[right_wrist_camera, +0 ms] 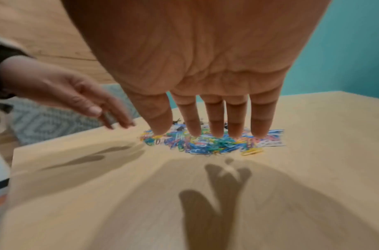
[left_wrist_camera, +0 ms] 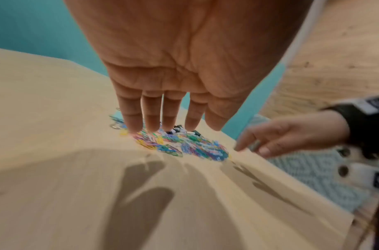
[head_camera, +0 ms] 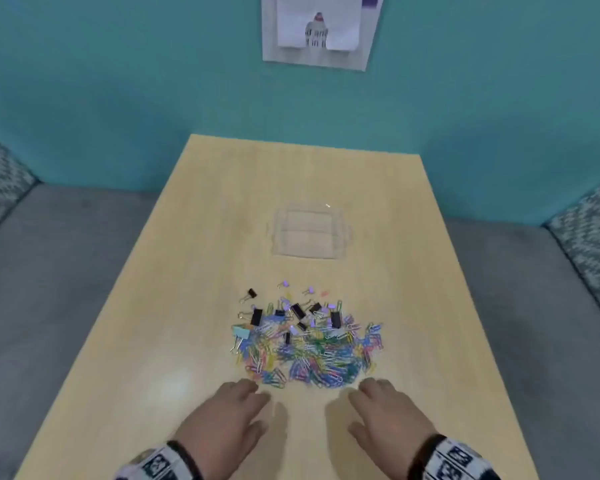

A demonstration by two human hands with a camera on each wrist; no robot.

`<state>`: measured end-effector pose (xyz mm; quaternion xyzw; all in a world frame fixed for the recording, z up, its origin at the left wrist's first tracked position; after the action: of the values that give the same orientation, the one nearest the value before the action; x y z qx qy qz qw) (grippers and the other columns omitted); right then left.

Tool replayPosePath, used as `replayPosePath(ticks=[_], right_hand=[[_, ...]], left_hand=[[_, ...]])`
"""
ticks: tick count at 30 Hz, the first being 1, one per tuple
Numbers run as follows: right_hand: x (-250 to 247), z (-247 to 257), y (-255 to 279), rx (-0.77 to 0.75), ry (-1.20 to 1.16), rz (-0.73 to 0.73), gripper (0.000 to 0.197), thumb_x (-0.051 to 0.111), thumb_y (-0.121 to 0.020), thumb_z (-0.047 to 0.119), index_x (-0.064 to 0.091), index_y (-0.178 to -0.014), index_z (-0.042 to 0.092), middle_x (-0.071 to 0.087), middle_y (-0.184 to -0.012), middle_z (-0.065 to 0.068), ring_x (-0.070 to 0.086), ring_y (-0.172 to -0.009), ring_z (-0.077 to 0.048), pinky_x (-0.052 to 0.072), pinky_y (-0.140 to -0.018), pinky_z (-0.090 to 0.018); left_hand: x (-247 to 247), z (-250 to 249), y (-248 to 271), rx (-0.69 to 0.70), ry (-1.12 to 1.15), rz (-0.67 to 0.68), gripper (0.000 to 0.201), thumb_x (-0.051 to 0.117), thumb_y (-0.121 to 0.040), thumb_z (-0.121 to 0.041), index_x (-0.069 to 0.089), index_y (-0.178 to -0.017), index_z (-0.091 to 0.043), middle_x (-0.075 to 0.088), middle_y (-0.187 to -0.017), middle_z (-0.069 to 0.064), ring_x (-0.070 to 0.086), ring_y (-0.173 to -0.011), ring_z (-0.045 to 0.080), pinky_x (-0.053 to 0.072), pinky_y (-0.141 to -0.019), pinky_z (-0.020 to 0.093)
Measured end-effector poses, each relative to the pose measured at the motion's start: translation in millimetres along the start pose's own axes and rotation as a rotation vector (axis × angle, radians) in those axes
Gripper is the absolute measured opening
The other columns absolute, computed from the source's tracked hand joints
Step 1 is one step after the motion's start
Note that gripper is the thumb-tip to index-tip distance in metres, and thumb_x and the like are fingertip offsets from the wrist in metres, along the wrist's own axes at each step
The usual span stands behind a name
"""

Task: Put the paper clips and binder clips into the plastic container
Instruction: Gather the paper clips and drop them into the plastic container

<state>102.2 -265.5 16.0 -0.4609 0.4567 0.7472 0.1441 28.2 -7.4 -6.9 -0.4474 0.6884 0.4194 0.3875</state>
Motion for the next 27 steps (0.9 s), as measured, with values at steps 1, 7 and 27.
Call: replayPosePath(ticks=[1, 7, 27], right_hand=[[2, 3, -11, -0.008, -0.011, -0.037, 0.041, 0.046, -0.079, 0.047, 0.051, -0.111, 0.023, 0.054, -0.117, -0.006, 0.054, -0.11, -0.031, 0.051, -0.08, -0.042], [8, 13, -65, -0.002, 0.057, -0.139, 0.06, 0.059, -0.08, 0.037, 0.039, -0.135, 0.022, 0.037, -0.147, -0.015, 0.031, -0.137, -0.038, 0.036, -0.102, -0.059], [10, -15, -54, 0.107, -0.136, -0.188, 0.06, 0.042, -0.092, 0.042, 0.02, -0.146, 0.027, 0.017, -0.156, -0.007, 0.008, -0.145, -0.028, 0.026, -0.113, -0.042]], left_hand=[[6, -5, -14, 0.03, -0.042, -0.014, 0.041, 0.045, -0.077, -0.052, 0.054, -0.113, -0.036, 0.063, -0.112, -0.007, 0.064, -0.095, 0.013, 0.055, -0.074, 0.023], [28, -28, -74, 0.067, -0.22, 0.031, 0.064, 0.043, -0.081, -0.053, 0.048, -0.135, -0.02, 0.047, -0.142, 0.009, 0.044, -0.13, 0.032, 0.046, -0.097, 0.046], [34, -20, -34, -0.052, -0.133, 0.019, 0.06, 0.037, -0.085, -0.055, 0.043, -0.137, -0.026, 0.036, -0.15, 0.01, 0.031, -0.138, 0.035, 0.021, -0.105, 0.049]])
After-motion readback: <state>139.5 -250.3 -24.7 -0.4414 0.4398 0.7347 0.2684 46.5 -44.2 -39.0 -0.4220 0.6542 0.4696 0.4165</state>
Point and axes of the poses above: each hand's wrist, its own y-axis away from the middle knuckle, its own x-axis out of the palm, z = x × y, the point moved 3 cm from there along -y, towards the middle knuckle
